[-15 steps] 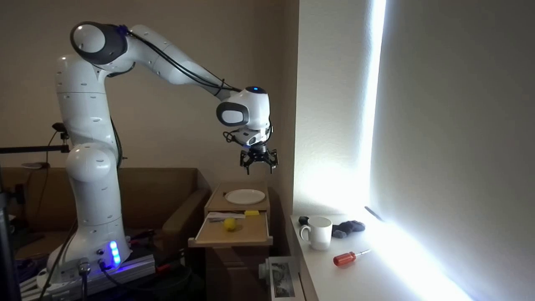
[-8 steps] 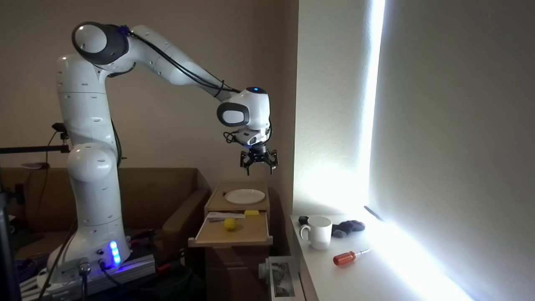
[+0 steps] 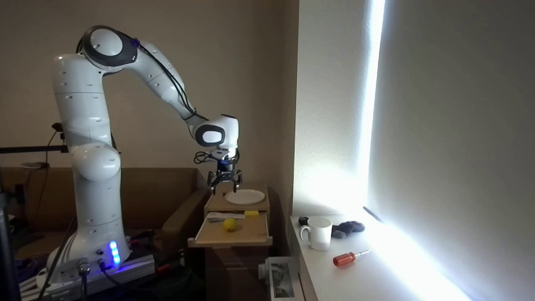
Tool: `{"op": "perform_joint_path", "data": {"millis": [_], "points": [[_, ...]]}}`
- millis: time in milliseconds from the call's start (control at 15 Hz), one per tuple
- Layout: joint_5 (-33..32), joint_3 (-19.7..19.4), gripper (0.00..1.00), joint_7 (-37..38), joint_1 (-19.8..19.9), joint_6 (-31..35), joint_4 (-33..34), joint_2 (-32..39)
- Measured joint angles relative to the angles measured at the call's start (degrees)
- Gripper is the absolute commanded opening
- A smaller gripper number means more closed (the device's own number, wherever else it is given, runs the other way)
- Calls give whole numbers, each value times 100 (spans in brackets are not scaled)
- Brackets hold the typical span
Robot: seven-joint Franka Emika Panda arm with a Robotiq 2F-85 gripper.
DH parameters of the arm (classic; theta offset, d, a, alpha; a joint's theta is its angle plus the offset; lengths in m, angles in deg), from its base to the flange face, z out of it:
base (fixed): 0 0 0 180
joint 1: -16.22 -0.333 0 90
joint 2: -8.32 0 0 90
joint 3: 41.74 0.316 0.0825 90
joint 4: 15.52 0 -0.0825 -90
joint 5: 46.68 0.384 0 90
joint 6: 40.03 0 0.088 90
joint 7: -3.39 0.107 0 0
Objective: Put the mug on the window sill, put the lemon on the plate, and then close the top drawer
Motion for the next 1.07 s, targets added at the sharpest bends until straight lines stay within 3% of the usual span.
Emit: {"op": "perform_joint_path", "data": {"millis": [267,667,1067], "points": [[28,328,100,267,-381,435,-502,-26],[44,325,100,274,-405,587,-471,53],[962,689,100,363,-973,1663,-396,793]]}}
